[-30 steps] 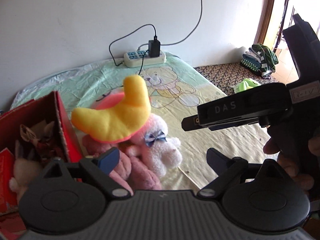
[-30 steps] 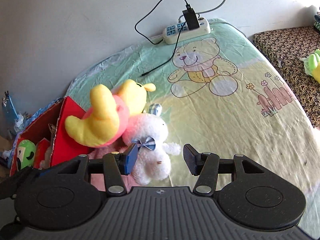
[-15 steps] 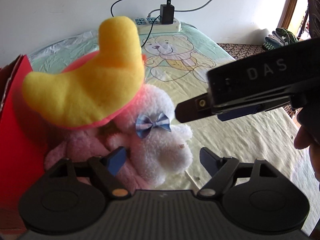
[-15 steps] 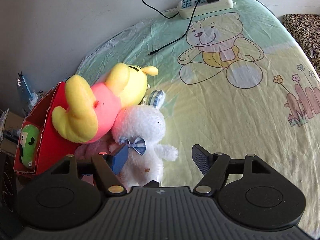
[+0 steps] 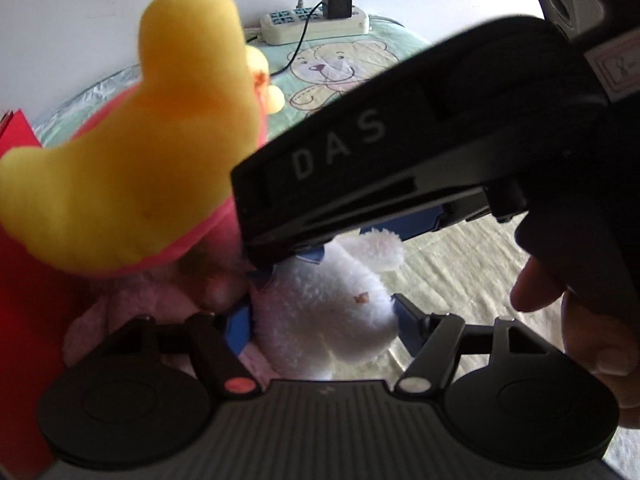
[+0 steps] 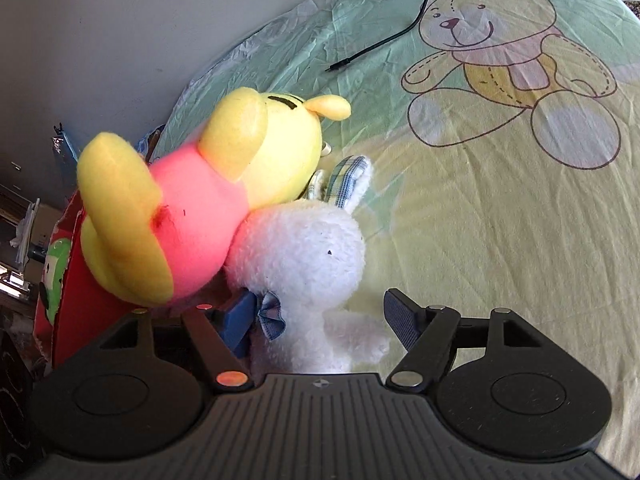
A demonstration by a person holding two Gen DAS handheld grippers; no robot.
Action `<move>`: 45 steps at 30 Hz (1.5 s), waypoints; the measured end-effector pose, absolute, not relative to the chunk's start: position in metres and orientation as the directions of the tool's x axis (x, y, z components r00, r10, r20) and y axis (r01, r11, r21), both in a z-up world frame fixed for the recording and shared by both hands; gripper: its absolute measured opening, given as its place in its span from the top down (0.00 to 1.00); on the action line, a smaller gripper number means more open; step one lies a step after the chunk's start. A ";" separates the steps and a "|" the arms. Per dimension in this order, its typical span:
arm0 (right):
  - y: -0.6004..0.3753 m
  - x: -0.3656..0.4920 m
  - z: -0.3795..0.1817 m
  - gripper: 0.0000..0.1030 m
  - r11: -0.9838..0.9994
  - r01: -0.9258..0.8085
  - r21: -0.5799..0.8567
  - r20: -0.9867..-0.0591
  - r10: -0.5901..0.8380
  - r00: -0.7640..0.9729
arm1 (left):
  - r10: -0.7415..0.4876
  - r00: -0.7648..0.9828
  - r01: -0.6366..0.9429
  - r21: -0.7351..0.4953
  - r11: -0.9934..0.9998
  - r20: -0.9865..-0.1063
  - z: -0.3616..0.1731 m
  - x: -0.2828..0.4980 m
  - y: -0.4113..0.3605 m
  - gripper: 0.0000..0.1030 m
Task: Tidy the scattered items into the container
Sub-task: 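Close both grippers on the blue-eared bunny and lift it, then carry the blue-eared bunny into the red box and open both grippers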
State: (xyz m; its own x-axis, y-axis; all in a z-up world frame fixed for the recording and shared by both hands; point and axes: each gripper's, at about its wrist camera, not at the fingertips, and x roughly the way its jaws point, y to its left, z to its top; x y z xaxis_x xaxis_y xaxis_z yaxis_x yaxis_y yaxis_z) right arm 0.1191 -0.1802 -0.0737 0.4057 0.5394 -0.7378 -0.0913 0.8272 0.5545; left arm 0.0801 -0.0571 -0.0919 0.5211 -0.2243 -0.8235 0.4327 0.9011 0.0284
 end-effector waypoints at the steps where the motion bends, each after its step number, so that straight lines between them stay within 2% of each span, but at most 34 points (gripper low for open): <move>1: -0.180 0.119 -0.075 0.35 0.817 -0.097 0.568 -0.728 0.554 0.403 | -0.217 0.526 0.435 0.041 0.899 -0.822 -0.093 0.079 -0.058 0.31; 2: -0.181 0.120 -0.076 0.39 0.805 -0.102 0.585 -0.717 0.571 0.399 | -0.212 0.529 0.437 0.050 0.898 -0.822 -0.093 0.079 -0.059 0.31; 4: -0.184 0.119 -0.078 0.53 0.775 -0.099 0.624 -0.693 0.608 0.387 | -0.217 0.525 0.435 0.041 0.899 -0.823 -0.092 0.079 -0.057 0.34; 7: -0.189 0.113 -0.074 0.57 0.774 -0.109 0.624 -0.689 0.610 0.391 | -0.227 0.516 0.433 0.024 0.901 -0.826 -0.089 0.078 -0.054 0.39; 17: -0.211 0.060 -0.053 0.59 0.830 -0.103 0.548 -0.721 0.532 0.443 | -0.340 0.451 0.517 -0.069 0.853 -0.825 -0.075 0.043 -0.070 0.43; 25: -0.241 0.022 -0.034 0.59 0.798 0.023 0.603 -0.675 0.495 0.547 | -0.400 0.486 0.619 -0.018 0.786 -0.777 -0.045 0.009 -0.089 0.43; 30: -0.241 0.003 -0.009 0.59 0.779 0.048 0.625 -0.614 0.453 0.646 | -0.453 0.535 0.646 0.000 0.763 -0.713 -0.018 -0.009 -0.099 0.43; 37: -0.202 -0.016 0.029 0.58 0.812 -0.044 0.582 -0.521 0.414 0.747 | -0.478 0.614 0.635 0.033 0.772 -0.629 0.012 -0.009 -0.076 0.43; 45: -0.127 -0.006 0.059 0.58 0.787 -0.223 0.575 -0.419 0.518 0.746 | -0.399 0.729 0.522 0.075 0.850 -0.557 0.045 -0.019 0.000 0.43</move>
State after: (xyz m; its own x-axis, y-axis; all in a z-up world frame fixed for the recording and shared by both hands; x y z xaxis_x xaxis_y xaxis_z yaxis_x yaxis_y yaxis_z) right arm -0.0065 -0.1273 0.0585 0.7462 0.5176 -0.4187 -0.2235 0.7872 0.5748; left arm -0.0186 0.0003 0.0445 0.7286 -0.3990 -0.5568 0.5223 0.8495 0.0747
